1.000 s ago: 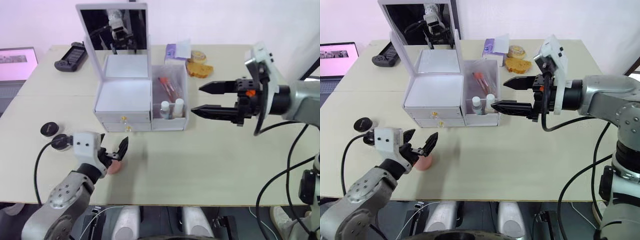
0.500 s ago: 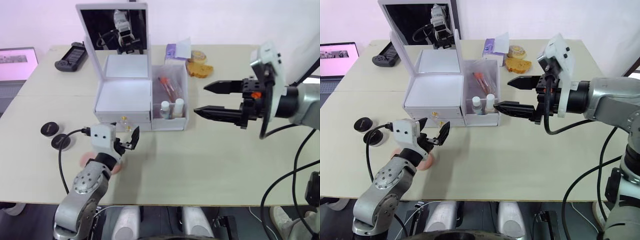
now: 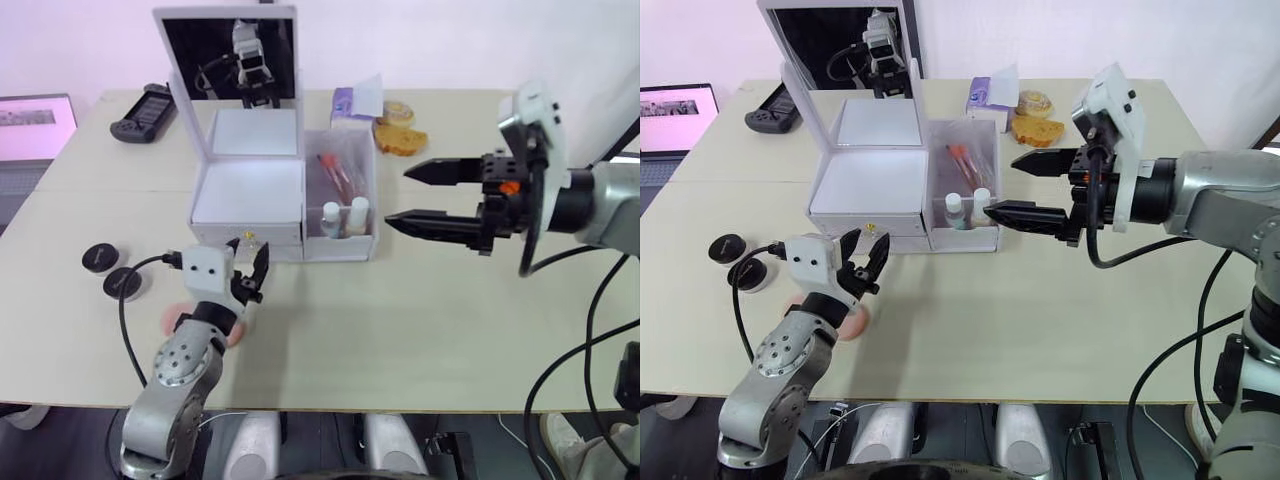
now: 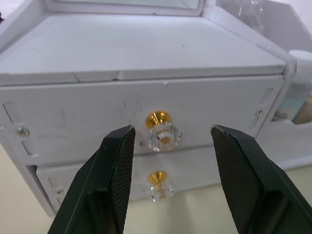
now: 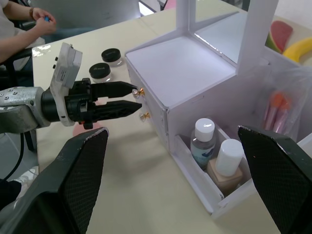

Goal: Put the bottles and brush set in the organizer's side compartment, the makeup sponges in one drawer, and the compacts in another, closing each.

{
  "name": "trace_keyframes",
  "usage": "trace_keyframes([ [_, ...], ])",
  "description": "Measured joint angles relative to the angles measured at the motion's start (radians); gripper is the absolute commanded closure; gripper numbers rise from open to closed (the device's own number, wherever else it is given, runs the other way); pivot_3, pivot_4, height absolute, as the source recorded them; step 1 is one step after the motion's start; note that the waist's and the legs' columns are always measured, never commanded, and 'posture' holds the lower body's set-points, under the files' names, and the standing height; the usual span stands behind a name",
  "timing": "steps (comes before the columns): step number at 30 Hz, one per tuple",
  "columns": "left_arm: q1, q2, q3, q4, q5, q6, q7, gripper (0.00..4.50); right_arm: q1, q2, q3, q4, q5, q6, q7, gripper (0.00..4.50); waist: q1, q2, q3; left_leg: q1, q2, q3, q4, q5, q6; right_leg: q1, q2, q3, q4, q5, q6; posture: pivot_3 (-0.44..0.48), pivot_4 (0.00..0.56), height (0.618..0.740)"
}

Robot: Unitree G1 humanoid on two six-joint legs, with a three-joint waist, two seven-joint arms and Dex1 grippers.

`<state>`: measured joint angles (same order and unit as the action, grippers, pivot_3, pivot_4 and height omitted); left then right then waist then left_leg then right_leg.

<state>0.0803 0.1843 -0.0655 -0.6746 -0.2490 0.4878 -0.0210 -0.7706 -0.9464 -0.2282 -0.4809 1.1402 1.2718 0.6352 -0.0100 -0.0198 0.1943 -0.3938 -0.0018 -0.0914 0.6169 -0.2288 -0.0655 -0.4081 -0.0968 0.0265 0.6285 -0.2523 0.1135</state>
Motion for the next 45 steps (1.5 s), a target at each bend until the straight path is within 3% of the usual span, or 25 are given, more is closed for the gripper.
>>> trace_keyframes([
  [5,0.0,-0.013,0.0,0.004,0.015,-0.003,0.0,1.86,-0.004,-0.016,0.012,0.012,0.0,-0.014,0.005,0.0,-0.001,0.0,0.0,0.0,0.0,0.0,0.0,0.0,0.0,0.0,0.0,0.0,0.0,0.0,0.0,0.0,0.15,0.74],
  [8,0.0,-0.02,0.002,0.006,0.02,-0.003,-0.002,2.75,-0.011,-0.016,0.019,0.012,0.0,-0.017,0.009,0.0,0.0,0.0,0.0,0.0,0.0,0.0,0.0,0.0,0.0,0.0,0.0,0.0,0.0,0.0,0.0,0.0,0.15,0.74],
  [11,0.001,-0.024,0.005,0.006,0.021,-0.004,-0.007,4.22,-0.011,-0.017,0.019,0.012,0.0,-0.023,0.01,0.0,0.0,0.0,0.0,0.0,0.0,0.0,0.0,0.0,0.0,0.0,0.0,0.0,0.0,0.0,0.0,0.0,0.15,0.74],
  [20,0.013,-0.031,0.01,0.002,0.022,-0.01,-0.02,4.23,-0.011,-0.017,0.027,0.013,0.0,-0.035,0.01,0.0,0.0,0.0,0.0,0.0,0.0,0.0,0.0,0.0,0.0,0.0,0.0,0.0,0.0,0.0,0.0,0.0,0.15,0.74],
  [45,0.298,0.002,-0.023,-0.262,0.042,0.031,-0.036,4.23,-0.046,0.045,0.148,0.094,-0.059,-0.1,0.101,0.0,-0.002,0.0,0.0,-0.004,0.0,0.0,0.0,-0.002,0.004,-0.002,0.0,0.0,-0.004,0.0,0.0,0.0,0.15,0.74],
])
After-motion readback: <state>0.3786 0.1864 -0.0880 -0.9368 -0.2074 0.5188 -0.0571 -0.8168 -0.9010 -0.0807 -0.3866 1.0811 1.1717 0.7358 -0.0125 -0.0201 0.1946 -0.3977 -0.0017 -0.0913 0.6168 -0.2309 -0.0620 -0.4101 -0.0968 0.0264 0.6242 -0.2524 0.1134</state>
